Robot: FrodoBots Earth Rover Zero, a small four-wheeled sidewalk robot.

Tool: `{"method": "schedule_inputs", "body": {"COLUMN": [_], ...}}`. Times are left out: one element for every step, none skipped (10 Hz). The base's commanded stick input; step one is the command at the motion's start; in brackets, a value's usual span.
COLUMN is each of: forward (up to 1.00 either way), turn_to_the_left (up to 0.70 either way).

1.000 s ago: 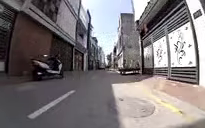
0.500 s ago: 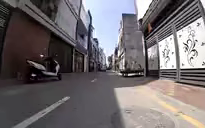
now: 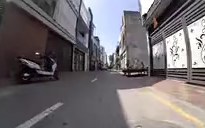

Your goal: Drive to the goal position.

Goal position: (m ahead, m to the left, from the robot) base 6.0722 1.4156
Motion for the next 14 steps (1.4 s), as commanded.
{"method": "schedule_inputs", "body": {"forward": [1.0,1.0,1.0,1.0,1.0,1.0,1.0,1.0,1.0,1.0,1.0,1.0,1.0,1.0], "turn_to_the_left": [0.01,0.01,0.01,-0.29,-0.39,-0.39,-0.39,-0.39,-0.39,-0.39,0.01,0.01,0.01,0.01]}}
